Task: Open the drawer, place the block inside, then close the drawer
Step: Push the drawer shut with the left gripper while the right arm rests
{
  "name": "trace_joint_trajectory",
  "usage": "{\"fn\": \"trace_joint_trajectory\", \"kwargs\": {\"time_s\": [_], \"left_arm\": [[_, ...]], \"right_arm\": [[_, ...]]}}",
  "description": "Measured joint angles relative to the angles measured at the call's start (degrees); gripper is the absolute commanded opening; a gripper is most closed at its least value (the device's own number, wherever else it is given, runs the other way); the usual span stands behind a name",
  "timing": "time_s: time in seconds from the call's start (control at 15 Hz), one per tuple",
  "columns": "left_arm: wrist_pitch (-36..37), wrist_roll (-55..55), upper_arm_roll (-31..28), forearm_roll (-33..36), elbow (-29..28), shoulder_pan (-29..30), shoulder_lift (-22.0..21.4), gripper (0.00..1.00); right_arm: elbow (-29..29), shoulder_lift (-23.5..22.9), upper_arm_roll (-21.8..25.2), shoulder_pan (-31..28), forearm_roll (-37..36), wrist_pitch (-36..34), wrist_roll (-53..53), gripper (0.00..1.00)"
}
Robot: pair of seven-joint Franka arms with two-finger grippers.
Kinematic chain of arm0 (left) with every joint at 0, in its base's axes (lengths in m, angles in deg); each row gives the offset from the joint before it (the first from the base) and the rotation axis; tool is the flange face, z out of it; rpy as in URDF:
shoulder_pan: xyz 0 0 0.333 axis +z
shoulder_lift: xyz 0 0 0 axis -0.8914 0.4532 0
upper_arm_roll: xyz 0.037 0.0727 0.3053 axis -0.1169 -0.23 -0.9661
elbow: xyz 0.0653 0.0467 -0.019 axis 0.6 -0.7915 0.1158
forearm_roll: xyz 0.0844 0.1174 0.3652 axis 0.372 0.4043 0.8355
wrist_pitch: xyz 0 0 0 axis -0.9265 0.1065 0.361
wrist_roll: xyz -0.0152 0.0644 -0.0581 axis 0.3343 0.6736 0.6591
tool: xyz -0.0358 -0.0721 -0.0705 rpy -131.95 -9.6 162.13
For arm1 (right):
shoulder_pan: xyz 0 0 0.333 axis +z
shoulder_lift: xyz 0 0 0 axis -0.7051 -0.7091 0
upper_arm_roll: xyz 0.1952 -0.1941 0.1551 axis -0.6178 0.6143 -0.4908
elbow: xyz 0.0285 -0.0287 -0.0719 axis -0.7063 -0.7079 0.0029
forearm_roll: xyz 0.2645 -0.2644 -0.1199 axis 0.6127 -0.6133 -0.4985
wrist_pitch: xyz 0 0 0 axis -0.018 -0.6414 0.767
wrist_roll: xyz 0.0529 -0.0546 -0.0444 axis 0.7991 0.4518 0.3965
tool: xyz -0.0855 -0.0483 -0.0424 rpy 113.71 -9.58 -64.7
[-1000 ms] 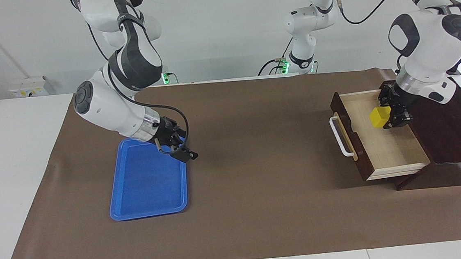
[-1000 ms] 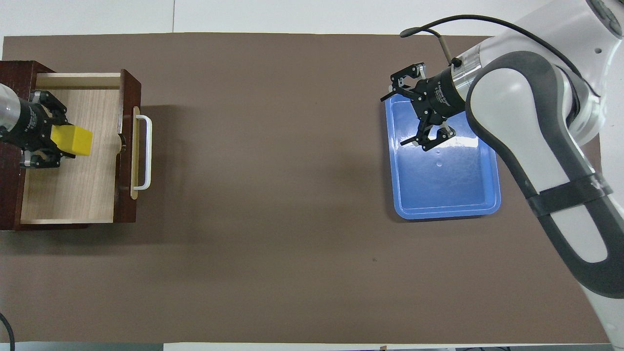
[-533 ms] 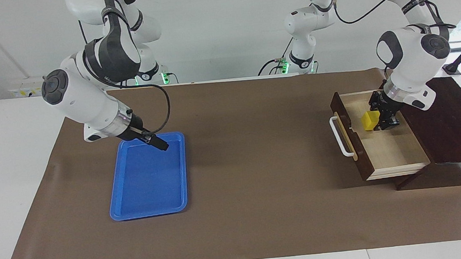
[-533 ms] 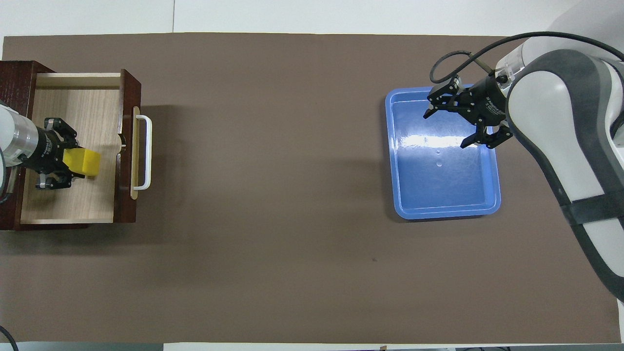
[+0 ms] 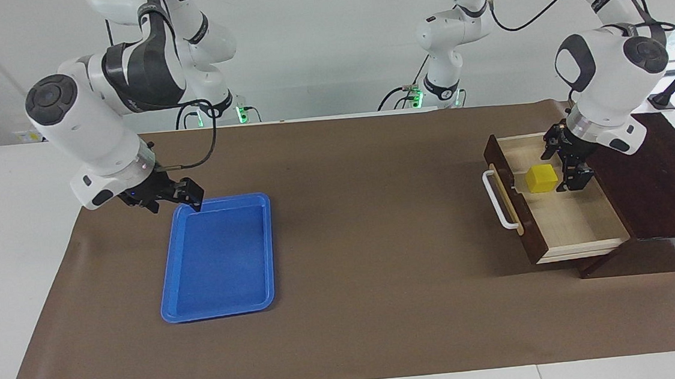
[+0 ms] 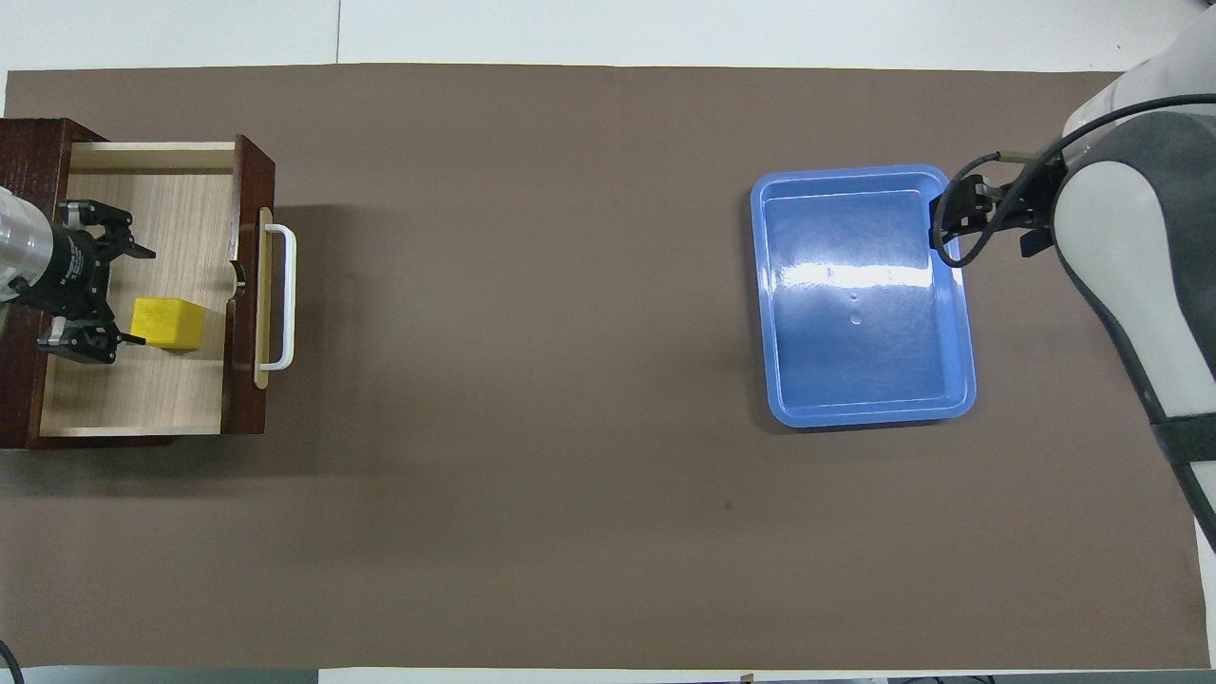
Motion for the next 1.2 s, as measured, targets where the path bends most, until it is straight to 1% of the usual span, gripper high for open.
{"fn": "trace_joint_trajectory", "kwargs": {"time_s": [0.07, 0.13, 0.27, 0.33, 0.4, 0.53, 0.73, 1.0, 1.2], "left_arm": [[1.7, 2.9, 0.1, 0.2, 2.7, -2.9, 0.6, 1.00], [2.3, 5.6, 0.3, 0.6, 4.0, -6.3, 1.2, 1.00], [2.2, 10.2, 0.5, 1.7, 3.5, -12.4, 2.2, 1.00], [1.7, 11.6, 0.6, 2.5, 2.3, -14.3, 2.8, 1.00], [0.7, 12.3, 0.6, 3.3, 0.8, -15.1, 3.2, 1.00], [-2.6, 12.4, 0.0, 4.3, -2.5, -14.4, 3.5, 1.00], [-3.7, 10.2, -0.6, 5.6, -3.3, -11.1, 3.4, 1.00], [-3.5, 8.4, -0.5, 7.0, -3.2, -9.0, 3.1, 1.00], [-3.7, 7.7, -0.5, 8.5, -2.7, -6.5, 3.0, 1.00]], "right_arm": [[0.1, 0.6, 0.0, -0.2, -1.2, 0.0, 2.8, 1.00], [0.1, 1.3, 0.1, -0.3, -2.2, 0.0, 4.8, 1.00], [0.2, 3.2, 0.9, -0.4, -3.3, -0.1, 7.3, 1.00], [0.1, 4.4, 1.4, -0.4, -3.4, -0.7, 8.0, 1.00], [-0.1, 5.6, 1.7, -0.4, -3.4, -1.3, 8.4, 1.00], [-1.7, 8.6, 1.9, -0.4, -3.4, -2.5, 8.5, 1.00], [-6.2, 11.9, 2.2, -0.7, -3.4, -2.7, 8.5, 1.00], [-10.7, 13.5, 2.3, -1.0, -3.4, -2.5, 8.5, 1.00], [-11.3, 13.6, 2.3, -1.5, -3.4, -1.7, 8.5, 1.00]]}}
